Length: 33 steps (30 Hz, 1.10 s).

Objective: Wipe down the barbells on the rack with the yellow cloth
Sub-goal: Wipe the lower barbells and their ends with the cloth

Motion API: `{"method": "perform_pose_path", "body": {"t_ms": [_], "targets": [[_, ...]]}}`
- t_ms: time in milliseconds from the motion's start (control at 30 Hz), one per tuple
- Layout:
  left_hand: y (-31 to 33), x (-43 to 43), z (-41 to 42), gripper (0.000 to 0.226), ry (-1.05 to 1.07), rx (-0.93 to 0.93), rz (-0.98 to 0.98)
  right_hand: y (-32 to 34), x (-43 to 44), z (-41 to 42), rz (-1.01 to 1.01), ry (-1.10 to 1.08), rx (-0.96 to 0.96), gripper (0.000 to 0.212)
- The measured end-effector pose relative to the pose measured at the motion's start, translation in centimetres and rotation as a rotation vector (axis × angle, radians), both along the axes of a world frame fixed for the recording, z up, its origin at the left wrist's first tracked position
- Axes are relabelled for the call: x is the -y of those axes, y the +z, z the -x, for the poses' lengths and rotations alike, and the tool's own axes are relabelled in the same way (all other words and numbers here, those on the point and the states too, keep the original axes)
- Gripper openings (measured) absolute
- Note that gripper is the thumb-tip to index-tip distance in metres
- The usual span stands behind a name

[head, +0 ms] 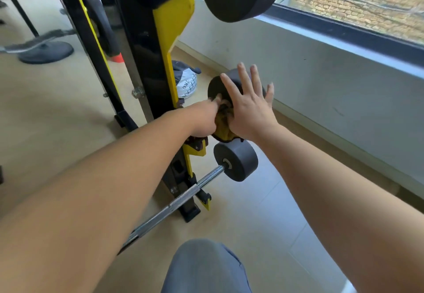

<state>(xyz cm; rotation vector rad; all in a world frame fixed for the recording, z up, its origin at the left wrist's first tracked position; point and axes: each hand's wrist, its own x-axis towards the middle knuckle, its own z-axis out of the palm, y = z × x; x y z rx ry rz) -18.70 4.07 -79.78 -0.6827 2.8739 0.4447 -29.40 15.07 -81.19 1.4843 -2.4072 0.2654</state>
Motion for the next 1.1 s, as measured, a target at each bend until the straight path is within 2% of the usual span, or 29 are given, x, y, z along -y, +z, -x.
{"method": "perform_pose_path", "body": {"t_ms": [67, 200, 333, 400, 500, 600, 667, 733, 800, 900, 967, 1000, 1100], "targets": [[-0.3, 0.0, 1.3, 0.076, 0.045, 0.049, 0.025, -0.7, 0.3, 0.5, 0.023, 0.0, 0.135, 0.091], [-0.6, -0.3, 3.0, 0.06, 0.069, 0.068, 0.136, -1.2, 0.1, 1.1, 0.082, 0.021, 0.118, 0.099], [0.0, -1.4, 3.6, 0.04, -0.063, 0.122, 0.309, -1.2, 0.2, 0.9, 0.095, 0.004, 0.106, 0.101], [-0.6, -1.3, 3.1, 0.029, 0.012, -0.014, 0.318, -1.0, 0.1, 0.7, 0.1, -0.002, 0.108, 0.1], [-0.7, -1.0, 2.2, 0.03, 0.132, -0.218, 0.388, -0.8, 0.1, 0.6, 0.102, 0.001, 0.137, 0.096], [0.9, -1.1, 1.9, 0.038, 0.111, -0.237, 0.63, -0.5, -0.1, 0.5, 0.097, 0.009, 0.183, 0.088], [1.9, -1.7, 1.4, 0.031, 0.176, -0.176, 0.65, -0.3, -0.3, 0.5, 0.093, 0.006, 0.191, 0.083], [1.6, -2.1, 1.4, 0.025, 0.273, -0.146, 0.617, -0.1, -0.2, 0.5, 0.103, 0.003, 0.197, 0.08], [1.0, -2.7, 2.0, 0.027, 0.333, -0.097, 0.503, -0.2, -0.2, 0.5, 0.089, 0.004, 0.196, 0.083], [-0.4, -4.1, 3.5, 0.054, 0.39, 0.129, 0.315, -0.5, -0.3, 0.7, 0.048, 0.027, 0.19, 0.093], [-1.2, -4.0, 4.2, 0.073, 0.434, 0.208, 0.233, -0.4, -0.6, 1.3, 0.064, 0.065, 0.243, 0.092], [-1.5, -3.5, 4.4, 0.073, 0.418, 0.2, 0.201, -0.2, -0.8, 1.7, 0.089, 0.083, 0.295, 0.093], [-1.7, -1.7, 5.0, 0.045, 0.366, 0.079, 0.123, -0.1, -0.9, 2.2, 0.108, 0.102, 0.367, 0.104]]}}
